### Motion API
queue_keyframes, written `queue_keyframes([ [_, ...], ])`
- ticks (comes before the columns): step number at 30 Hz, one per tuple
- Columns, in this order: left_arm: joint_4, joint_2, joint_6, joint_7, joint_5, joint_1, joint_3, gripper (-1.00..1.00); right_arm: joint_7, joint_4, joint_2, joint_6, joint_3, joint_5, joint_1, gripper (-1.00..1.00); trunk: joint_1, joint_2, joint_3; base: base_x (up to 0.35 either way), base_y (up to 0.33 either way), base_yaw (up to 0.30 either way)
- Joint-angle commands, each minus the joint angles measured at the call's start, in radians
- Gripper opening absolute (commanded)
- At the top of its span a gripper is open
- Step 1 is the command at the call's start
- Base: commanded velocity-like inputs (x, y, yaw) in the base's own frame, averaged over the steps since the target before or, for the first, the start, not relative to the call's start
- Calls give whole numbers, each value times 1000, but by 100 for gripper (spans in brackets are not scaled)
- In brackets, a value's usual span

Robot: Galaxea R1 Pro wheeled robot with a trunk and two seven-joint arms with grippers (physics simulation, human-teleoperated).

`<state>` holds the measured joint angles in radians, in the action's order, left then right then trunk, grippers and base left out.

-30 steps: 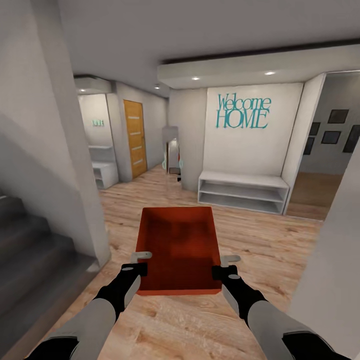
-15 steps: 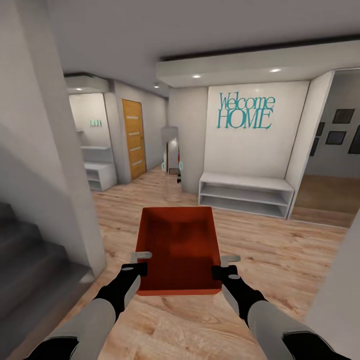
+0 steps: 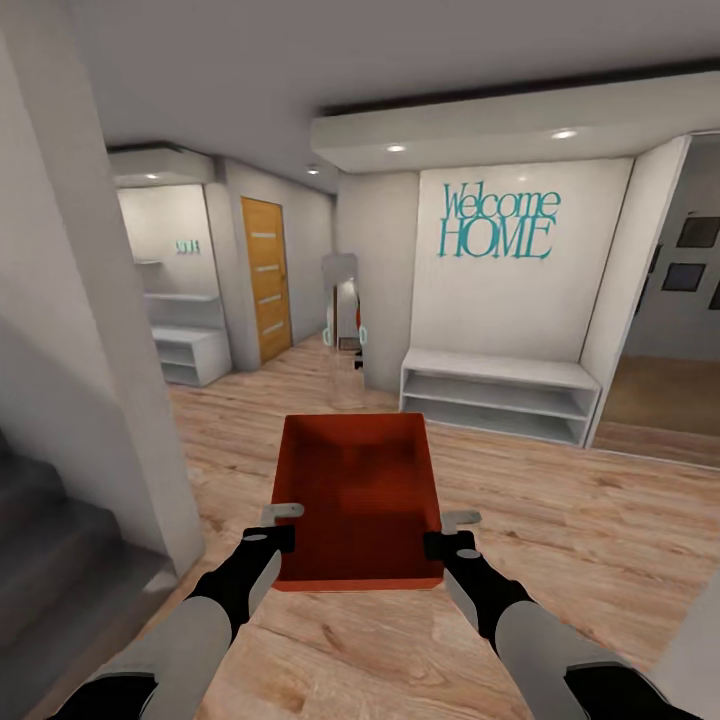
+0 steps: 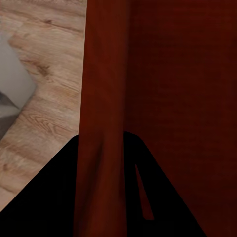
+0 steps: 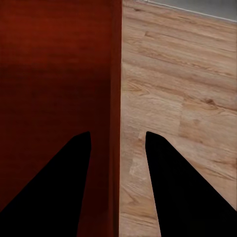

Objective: Move the two storage containers from the living room to the garage. In the garage, place one container on the floor and stack the other container on top of it (either order is fine).

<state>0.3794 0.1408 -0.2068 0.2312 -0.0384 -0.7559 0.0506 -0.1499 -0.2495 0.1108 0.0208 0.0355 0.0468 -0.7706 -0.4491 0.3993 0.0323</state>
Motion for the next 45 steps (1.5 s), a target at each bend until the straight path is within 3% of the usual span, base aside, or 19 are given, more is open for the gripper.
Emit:
queue_keyframes([
  [1, 4, 2, 47, -3, -6, 0, 6, -100, 3, 3, 9, 2, -5, -12, 0, -100, -1, 1, 0, 322, 0, 119],
  [38, 4, 2, 47, -3, -6, 1, 6, -100, 3, 3, 6, 2, -5, -12, 0, -100, -1, 1, 6, 322, 0, 26],
  [45, 4, 2, 47, -3, -6, 0, 6, -100, 3, 3, 6, 2, -5, -12, 0, -100, -1, 1, 6, 322, 0, 191],
])
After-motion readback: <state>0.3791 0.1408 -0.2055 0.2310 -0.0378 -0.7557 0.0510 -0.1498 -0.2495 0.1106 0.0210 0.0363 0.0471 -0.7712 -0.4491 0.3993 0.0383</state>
